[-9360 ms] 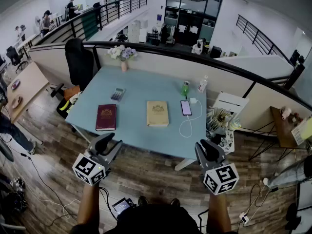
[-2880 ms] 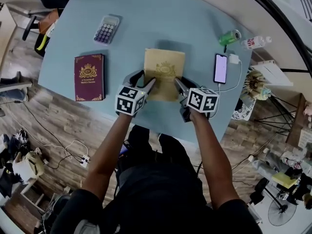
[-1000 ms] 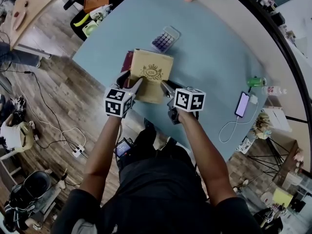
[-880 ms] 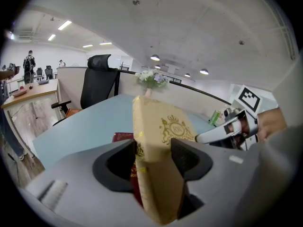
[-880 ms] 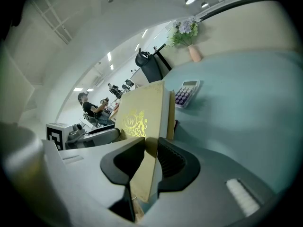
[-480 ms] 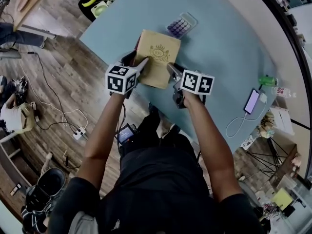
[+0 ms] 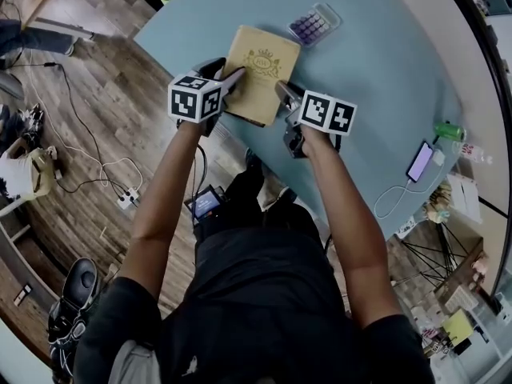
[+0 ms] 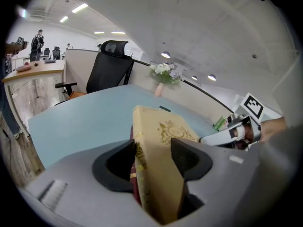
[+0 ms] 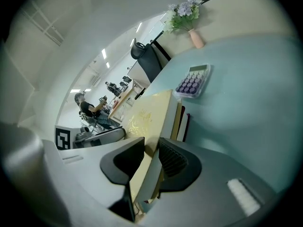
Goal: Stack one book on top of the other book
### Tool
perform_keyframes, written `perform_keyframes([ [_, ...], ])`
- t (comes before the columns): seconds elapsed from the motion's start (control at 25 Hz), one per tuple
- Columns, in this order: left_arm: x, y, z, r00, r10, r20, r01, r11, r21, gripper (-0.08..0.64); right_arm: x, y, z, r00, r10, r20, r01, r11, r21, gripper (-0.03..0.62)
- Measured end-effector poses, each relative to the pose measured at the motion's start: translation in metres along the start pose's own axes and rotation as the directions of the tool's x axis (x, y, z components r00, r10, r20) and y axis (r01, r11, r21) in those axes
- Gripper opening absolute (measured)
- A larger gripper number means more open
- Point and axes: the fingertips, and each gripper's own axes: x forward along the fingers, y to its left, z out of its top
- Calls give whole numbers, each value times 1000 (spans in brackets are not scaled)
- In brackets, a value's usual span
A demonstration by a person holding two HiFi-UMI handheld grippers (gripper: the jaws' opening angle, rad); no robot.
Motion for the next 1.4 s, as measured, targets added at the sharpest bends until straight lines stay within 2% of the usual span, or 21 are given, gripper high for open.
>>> perform_keyframes([
  [0.2, 1, 3, 2, 1000, -11, -7, 11, 1000, 12, 270, 0, 3, 1, 1000, -16, -8, 15, 1000, -17, 89],
  [0.4, 3, 4, 4, 1000, 4, -16, -2, 994, 106, 270, 1, 7, -3, 999, -30, -20, 29, 999, -40, 89],
  [0.68, 0, -1, 9, 999, 9, -44, -1, 986, 166, 270, -1, 8, -3, 998, -50, -29, 48, 996, -80, 91],
  [0.8, -7, -6, 17, 999, 12, -38, -5, 983, 183, 270, -8, 8, -1, 998, -68, -16, 66, 991, -113, 91],
  [0.92, -20, -11, 26, 1000, 24, -18, -20, 980, 196, 270, -23, 5, 7, 997, -76, 21, 78, 992, -103, 91],
  [1.08, -46, -20, 45, 999, 39, 27, -44, 975, 217, 270, -49, 11, 22, 996, -46, 80, 54, 993, -105, 91],
  [1.24, -78, -36, 68, 994, 57, 90, -77, 969, 235, 270, -86, 24, 39, 987, 21, 158, 1, 990, -139, 91],
  [1.4, -110, -71, 92, 985, 38, 170, -83, 961, 264, 270, -146, 43, 62, 952, 119, 282, -70, 982, -177, 91],
])
